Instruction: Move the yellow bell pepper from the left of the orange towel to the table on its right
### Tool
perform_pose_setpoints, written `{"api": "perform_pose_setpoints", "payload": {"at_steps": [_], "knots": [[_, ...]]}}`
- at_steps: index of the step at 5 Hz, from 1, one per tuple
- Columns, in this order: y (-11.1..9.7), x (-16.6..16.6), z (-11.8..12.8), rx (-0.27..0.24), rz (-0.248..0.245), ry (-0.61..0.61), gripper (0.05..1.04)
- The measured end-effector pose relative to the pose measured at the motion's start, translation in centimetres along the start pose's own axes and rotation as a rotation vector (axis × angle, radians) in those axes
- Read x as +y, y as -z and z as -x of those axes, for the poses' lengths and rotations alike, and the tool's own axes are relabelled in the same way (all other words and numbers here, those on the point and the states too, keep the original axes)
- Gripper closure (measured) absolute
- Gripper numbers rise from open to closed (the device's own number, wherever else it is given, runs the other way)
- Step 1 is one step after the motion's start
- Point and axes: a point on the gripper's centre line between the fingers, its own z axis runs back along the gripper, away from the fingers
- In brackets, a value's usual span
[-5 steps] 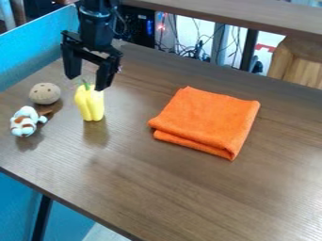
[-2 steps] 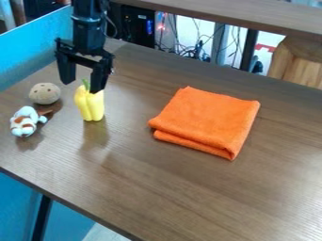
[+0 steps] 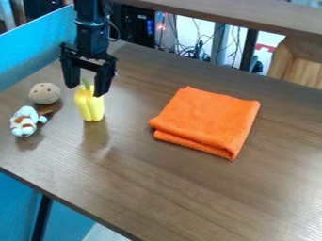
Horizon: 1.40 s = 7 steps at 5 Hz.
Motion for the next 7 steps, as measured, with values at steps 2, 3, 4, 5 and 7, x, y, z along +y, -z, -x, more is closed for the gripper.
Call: {"api": "perform_pose_setpoints", "payload": {"at_steps": [2, 3, 4, 5, 7], "knots": [[0.2, 0.1, -0.6, 0.009, 0.001, -0.03, 0.217], [0.3, 0.1, -0.9, 0.021, 0.003, -0.042, 0.471], [0.2, 0.1, -0.8, 0.024, 0.005, -0.045, 0.675], [0.2, -0.2, -0.8, 0.029, 0.025, -0.033, 0.802], [-3.9, -1.8, 0.4, -0.109, 0.043, 0.039, 0.855]]}}
